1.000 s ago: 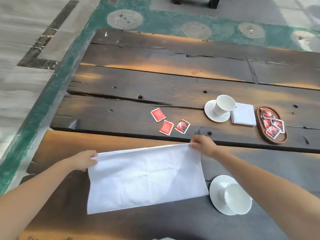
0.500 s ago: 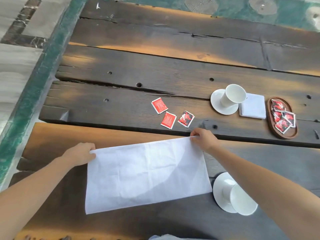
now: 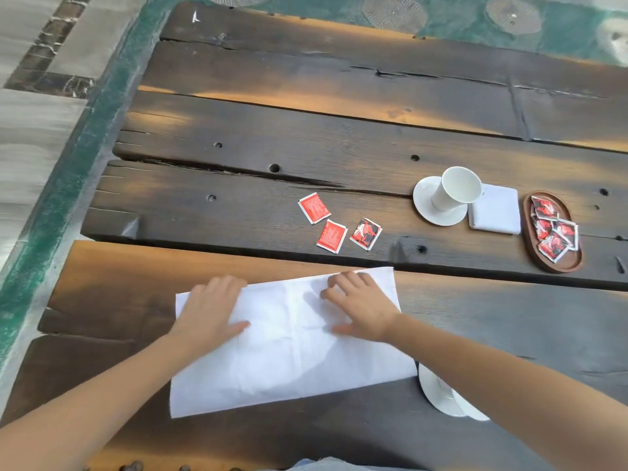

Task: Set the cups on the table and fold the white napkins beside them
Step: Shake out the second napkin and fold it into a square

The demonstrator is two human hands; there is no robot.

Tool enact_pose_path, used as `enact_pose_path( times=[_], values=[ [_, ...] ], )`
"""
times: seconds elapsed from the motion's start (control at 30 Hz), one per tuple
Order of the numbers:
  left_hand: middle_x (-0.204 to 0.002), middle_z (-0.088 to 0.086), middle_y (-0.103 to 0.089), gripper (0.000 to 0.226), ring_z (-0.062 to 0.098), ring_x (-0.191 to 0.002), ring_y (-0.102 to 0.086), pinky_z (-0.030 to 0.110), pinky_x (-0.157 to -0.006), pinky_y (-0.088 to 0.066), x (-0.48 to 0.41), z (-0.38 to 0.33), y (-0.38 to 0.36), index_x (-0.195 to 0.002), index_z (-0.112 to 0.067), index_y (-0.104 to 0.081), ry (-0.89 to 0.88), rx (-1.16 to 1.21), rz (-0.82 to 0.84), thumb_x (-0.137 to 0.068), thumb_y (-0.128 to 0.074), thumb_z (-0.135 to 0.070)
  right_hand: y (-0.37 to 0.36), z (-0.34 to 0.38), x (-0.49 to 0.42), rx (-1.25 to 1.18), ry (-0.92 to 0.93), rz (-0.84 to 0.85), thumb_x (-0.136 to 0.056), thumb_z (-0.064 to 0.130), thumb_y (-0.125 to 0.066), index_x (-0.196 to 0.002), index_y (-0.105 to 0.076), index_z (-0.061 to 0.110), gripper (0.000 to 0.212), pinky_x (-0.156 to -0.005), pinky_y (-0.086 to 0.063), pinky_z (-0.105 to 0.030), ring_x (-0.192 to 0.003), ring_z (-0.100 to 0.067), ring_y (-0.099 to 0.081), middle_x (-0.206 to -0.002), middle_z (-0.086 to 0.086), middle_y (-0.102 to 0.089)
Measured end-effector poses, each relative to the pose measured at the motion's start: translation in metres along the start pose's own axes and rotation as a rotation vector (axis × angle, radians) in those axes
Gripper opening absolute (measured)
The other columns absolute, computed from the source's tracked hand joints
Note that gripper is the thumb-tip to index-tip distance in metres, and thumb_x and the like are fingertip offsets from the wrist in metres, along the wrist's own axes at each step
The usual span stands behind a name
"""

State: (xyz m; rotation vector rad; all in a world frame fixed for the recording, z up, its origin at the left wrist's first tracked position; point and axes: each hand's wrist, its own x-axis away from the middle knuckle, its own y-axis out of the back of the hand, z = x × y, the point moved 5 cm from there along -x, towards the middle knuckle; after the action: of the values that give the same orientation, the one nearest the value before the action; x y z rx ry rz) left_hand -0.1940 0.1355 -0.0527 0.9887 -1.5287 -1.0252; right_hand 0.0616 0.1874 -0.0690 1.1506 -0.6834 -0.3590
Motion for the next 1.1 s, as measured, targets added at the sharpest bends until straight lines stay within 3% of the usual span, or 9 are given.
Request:
enact_pose_path(
  times=[0.07,0.13,0.23,0.37,0.47,0.73,0.93,1.03,1.1],
  values=[
    [-0.141,0.003,-0.049,0.086,0.025,-0.13,-0.047,0.047,-0.103,-0.04,0.017,-0.051,-0.02,-0.135,-0.017,-0.049,-0.189,0.008,0.029,-0.065,-0.069,-0.063,-0.026,0.037,0.002,0.02,0.098,0.168,-0.073,0.065,-0.06,-0.145,-0.02,0.024,0.092,-0.115,-0.01,-0.056,-0.145,-0.031,-0.01,-0.157,-0.011,-0.016],
    [-0.149,0.004,-0.04,0.1,0.026,-0.137,-0.039,0.054,-0.107,-0.033,0.031,-0.081,-0.042,-0.14,-0.016,-0.044,-0.239,-0.047,0.116,-0.059,-0.064,-0.073,-0.05,0.058,0.007,0.046,0.111,0.264,-0.074,0.07,-0.058,-0.15,0.003,0.023,0.108,-0.116,0.006,-0.059,-0.146,-0.028,0.016,-0.161,-0.005,0.011],
    [-0.146,0.004,-0.044,0.108,0.027,-0.134,-0.041,0.055,-0.101,-0.039,0.043,-0.077,-0.058,-0.137,-0.018,-0.049,-0.169,-0.092,0.166,-0.05,-0.062,-0.08,-0.062,0.057,0.018,0.094,0.094,0.29,-0.074,0.069,-0.059,-0.15,0.012,0.023,0.114,-0.115,0.009,-0.06,-0.144,-0.027,0.025,-0.159,-0.003,0.021],
    [-0.158,-0.004,0.01,0.111,0.021,-0.145,0.009,0.05,-0.115,0.004,0.058,-0.04,-0.083,-0.149,-0.033,-0.003,-0.099,0.028,0.245,-0.061,-0.047,-0.084,-0.058,0.021,0.036,0.11,0.035,0.314,-0.068,0.072,-0.062,-0.147,0.02,0.027,0.123,-0.111,0.012,-0.06,-0.137,-0.024,0.036,-0.154,0.002,0.032],
    [-0.152,-0.01,0.032,0.114,0.017,-0.142,0.027,0.047,-0.114,0.018,0.071,-0.012,-0.093,-0.142,-0.041,0.02,-0.064,0.021,0.284,-0.059,-0.04,-0.089,-0.051,-0.006,0.047,0.136,-0.006,0.354,-0.062,0.072,-0.066,-0.144,0.027,0.031,0.131,-0.111,0.011,-0.061,-0.135,-0.024,0.038,-0.149,0.004,0.039],
    [-0.15,-0.005,0.037,0.123,0.02,-0.141,0.031,0.05,-0.116,0.015,0.088,0.03,-0.093,-0.142,-0.031,0.025,-0.045,-0.021,0.363,-0.056,-0.037,-0.093,-0.043,-0.028,0.057,0.169,-0.042,0.4,-0.059,0.07,-0.07,-0.143,0.03,0.031,0.136,-0.112,0.007,-0.062,-0.14,-0.023,0.033,-0.15,0.005,0.039],
    [-0.155,0.002,0.021,0.097,0.023,-0.146,0.013,0.05,-0.116,0.012,0.075,0.006,-0.062,-0.146,-0.021,0.01,0.085,-0.011,0.174,-0.068,0.021,-0.077,-0.048,-0.023,0.059,0.131,-0.145,0.349,-0.058,0.075,-0.066,-0.144,0.027,0.032,0.134,-0.112,0.003,-0.063,-0.142,-0.024,0.03,-0.147,0.006,0.041],
    [-0.16,0.003,-0.005,0.084,0.022,-0.147,-0.011,0.045,-0.117,0.003,0.068,-0.024,-0.05,-0.15,-0.018,-0.018,0.0,0.067,0.124,-0.085,0.004,-0.066,-0.054,-0.008,0.062,0.066,-0.277,0.321,-0.059,0.079,-0.062,-0.145,0.025,0.029,0.132,-0.112,-0.003,-0.064,-0.144,-0.027,0.026,-0.148,0.003,0.041],
    [-0.16,-0.001,-0.001,0.067,0.018,-0.147,-0.007,0.041,-0.117,0.007,0.064,-0.046,-0.052,-0.149,-0.023,-0.012,-0.067,0.077,0.131,-0.092,-0.016,-0.057,-0.059,0.01,0.062,-0.028,-0.392,0.297,-0.063,0.081,-0.054,-0.147,0.02,0.027,0.125,-0.111,-0.008,-0.064,-0.144,-0.028,0.024,-0.153,0.0,0.035]
  ],
)
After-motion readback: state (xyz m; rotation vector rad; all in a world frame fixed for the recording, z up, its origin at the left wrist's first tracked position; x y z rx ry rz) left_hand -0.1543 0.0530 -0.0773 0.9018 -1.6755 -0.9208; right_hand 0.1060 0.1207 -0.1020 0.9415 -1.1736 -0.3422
